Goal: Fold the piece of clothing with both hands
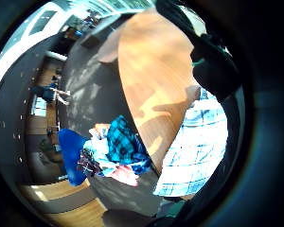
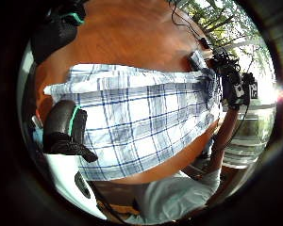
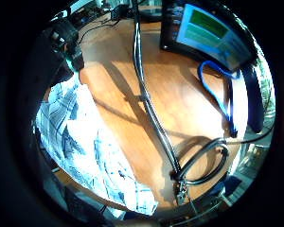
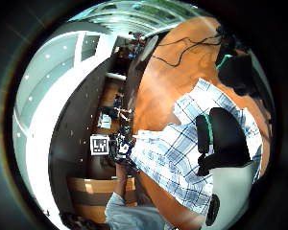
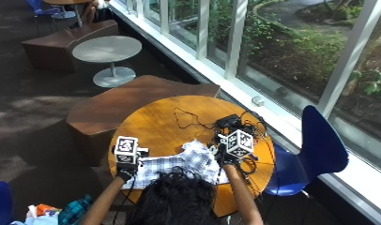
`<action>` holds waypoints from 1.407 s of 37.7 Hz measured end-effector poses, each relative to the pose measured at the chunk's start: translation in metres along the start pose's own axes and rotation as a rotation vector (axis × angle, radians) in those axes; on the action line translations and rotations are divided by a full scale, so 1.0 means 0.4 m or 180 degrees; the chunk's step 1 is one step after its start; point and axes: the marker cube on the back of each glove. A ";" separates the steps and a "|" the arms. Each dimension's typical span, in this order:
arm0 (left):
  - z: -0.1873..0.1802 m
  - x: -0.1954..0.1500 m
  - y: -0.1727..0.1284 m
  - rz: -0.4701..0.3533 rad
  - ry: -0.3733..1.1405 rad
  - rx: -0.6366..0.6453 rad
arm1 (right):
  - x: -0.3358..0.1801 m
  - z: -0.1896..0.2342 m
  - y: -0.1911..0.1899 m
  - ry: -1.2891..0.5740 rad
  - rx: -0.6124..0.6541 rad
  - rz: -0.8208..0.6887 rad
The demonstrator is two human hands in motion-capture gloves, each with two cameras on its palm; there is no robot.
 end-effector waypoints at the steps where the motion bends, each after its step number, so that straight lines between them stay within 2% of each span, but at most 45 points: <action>1: 0.011 -0.002 -0.001 0.0009 -0.0096 0.0110 | 0.020 -0.003 0.012 -0.0049 0.0113 0.0101; 4: 0.056 0.005 0.015 0.0067 -0.0263 0.0307 | 0.064 -0.010 0.079 -0.0081 0.0380 0.0367; 7: 0.085 0.026 0.061 0.0108 -0.0264 0.0302 | 0.078 -0.003 0.166 0.0082 0.0407 0.0514; 10: 0.120 0.049 0.100 0.0111 -0.0205 0.0140 | 0.083 0.024 0.245 0.0302 0.0240 0.0671; 15: 0.163 0.072 0.154 0.0016 0.0025 -0.0406 | 0.102 0.105 0.315 0.0753 -0.0314 0.0952; 19: 0.212 0.060 0.155 -0.0032 0.0278 -0.0729 | 0.103 0.149 0.328 0.0955 -0.0588 0.1069; 23: 0.243 0.061 0.153 -0.0064 0.0509 -0.0870 | 0.101 0.180 0.328 0.0868 -0.0731 0.1129; 31: 0.245 0.115 0.134 0.0058 0.0438 -0.0835 | 0.068 0.175 0.313 0.0714 -0.0455 0.1060; 34: 0.241 0.143 0.120 0.0134 0.0443 -0.0867 | 0.047 0.155 0.300 0.0372 -0.0265 0.1040; 38: 0.216 0.173 0.104 0.0234 0.0511 -0.0929 | -0.015 0.095 0.271 -0.0707 0.0096 0.1049; 41: 0.195 0.160 0.099 0.0221 0.0650 -0.0894 | -0.068 0.060 0.253 -0.1097 0.0255 0.0937; 47: 0.089 0.065 0.111 0.0006 0.1344 -0.0429 | -0.269 0.049 0.209 -0.1047 0.0350 0.0237; 50: 0.039 0.005 0.131 -0.0147 0.1528 -0.0200 | -0.372 0.094 0.196 -0.0891 0.0235 -0.0052; 53: -0.003 -0.064 0.170 -0.0307 0.1633 -0.0021 | -0.500 0.159 0.204 -0.0466 0.0071 -0.0424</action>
